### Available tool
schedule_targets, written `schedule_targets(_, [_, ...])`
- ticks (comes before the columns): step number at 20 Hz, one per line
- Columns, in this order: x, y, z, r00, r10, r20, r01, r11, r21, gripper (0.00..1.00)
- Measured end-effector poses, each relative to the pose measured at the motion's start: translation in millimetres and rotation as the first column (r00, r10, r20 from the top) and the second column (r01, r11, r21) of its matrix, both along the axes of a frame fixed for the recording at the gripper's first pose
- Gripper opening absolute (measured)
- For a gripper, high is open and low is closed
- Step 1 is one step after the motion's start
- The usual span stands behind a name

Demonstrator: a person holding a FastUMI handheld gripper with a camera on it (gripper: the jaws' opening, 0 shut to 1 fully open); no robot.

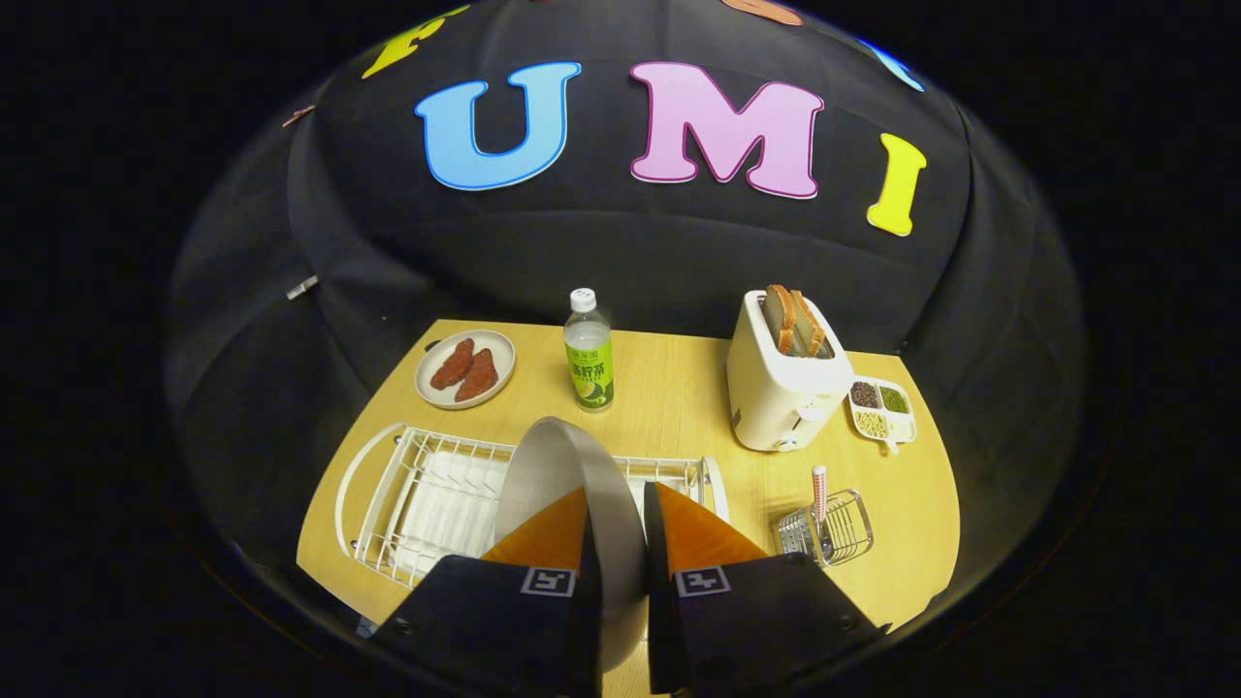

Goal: Take the plate from the dish rack, then take the spoon from the basket and place it into the plate.

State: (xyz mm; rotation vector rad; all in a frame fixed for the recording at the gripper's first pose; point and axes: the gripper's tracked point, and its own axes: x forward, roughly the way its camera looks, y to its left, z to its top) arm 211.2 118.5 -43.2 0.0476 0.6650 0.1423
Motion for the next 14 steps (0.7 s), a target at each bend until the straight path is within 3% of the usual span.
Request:
schedule_targets(7, [-52.2, -62.1, 25.5, 1.000, 0.015, 0.019, -0.017, 0.994, 0.110, 0.23])
schedule_targets(14, [-137.6, -124.6, -4.6, 0.997, 0.021, -0.070, -0.011, 0.990, 0.139, 0.23])
